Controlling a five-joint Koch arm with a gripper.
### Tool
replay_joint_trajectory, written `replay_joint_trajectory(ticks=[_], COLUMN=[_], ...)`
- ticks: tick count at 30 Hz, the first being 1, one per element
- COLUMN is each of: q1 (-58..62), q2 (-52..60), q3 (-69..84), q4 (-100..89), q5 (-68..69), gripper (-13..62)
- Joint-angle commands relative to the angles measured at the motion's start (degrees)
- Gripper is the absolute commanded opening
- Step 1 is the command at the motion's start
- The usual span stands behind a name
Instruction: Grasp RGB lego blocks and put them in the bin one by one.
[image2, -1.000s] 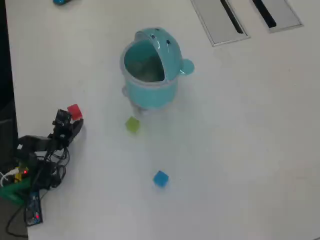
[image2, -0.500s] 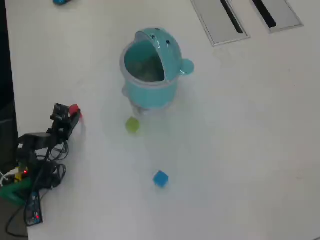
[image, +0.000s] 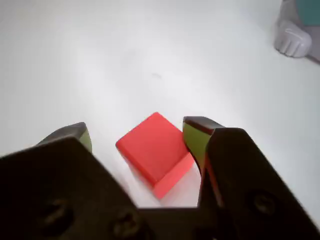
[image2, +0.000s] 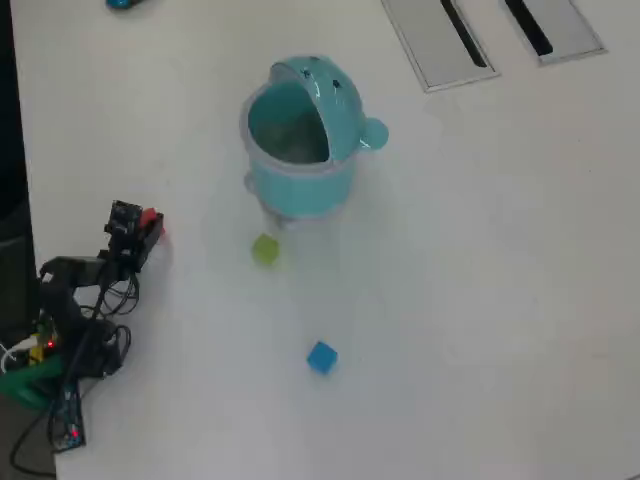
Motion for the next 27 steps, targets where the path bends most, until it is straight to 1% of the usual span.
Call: replay_joint_trajectory(ticks=[1,9,15,20,27], q1=[0.1,2.7,3.0,2.3,2.6], q2=[-0.7,-3.5,-2.4,-0.4,0.7], q3=[-3.6,-5.1,-1.8,0.2,-1.9], q4=[-3.4,-3.8,-3.3,-2.2,-0.3], q5=[-0.1,-0.6,-1.4,-6.0,-12.4], gripper=[33.7,33.8,34.0,34.0,34.0])
